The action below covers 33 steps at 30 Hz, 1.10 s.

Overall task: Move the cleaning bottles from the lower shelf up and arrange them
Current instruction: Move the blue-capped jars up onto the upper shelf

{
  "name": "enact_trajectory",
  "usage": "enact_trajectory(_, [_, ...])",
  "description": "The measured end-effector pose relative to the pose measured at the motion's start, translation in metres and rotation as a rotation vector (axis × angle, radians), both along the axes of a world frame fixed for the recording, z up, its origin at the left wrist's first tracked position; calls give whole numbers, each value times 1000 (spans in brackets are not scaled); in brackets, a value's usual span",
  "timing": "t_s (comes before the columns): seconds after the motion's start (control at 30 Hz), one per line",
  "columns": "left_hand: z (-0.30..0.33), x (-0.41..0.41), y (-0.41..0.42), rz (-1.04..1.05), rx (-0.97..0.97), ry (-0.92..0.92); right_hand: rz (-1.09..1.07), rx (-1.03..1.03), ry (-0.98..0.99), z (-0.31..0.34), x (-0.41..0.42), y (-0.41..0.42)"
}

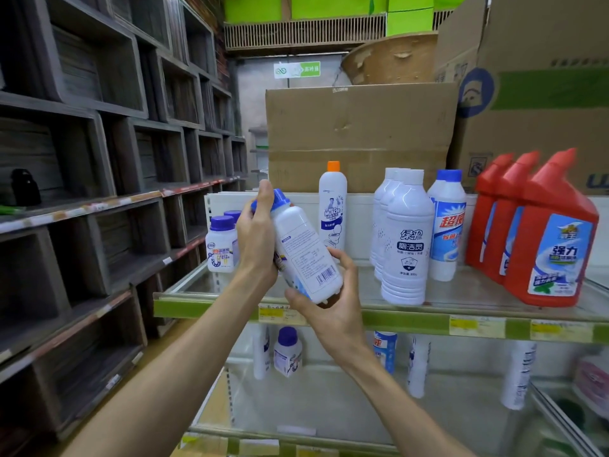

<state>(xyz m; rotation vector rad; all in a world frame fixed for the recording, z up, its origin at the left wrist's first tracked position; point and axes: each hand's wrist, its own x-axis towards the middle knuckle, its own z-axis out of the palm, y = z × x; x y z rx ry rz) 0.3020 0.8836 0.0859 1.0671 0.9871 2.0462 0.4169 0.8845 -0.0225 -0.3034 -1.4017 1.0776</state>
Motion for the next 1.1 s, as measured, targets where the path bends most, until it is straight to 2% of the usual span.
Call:
enact_trajectory(0.1, [1,-4,0,-60,-3,54,-7,-13,11,-1,1,2])
enact_trajectory(0.17, [2,-10,-1,-113,16,59,64,-75,48,0,1,3])
enact_trajectory(0.27, [6,-19,-3,-203,61,55,356,-300,173,5,-1,0])
enact_trajectory(0.37, [8,-22,-7,-254,83,50,616,-483,199,10,-2,-5])
enact_trajectory(0.47, [9,-22,-10,-238,80,48,715,-544,193,9,-1,-6])
enact_trajectory(0.57, [8,-25,-12,-235,89,31,726,-528,148,10,-1,-5])
enact_trajectory(0.67, [10,-31,-13,-256,104,29,694,-450,15,10,-1,-2])
enact_trajectory(0.83, [22,-37,-16,-293,128,201,244,-88,-485,22,7,5])
enact_trajectory(1.1, [21,-43,-13,-277,102,467,167,-44,-486,32,-10,16])
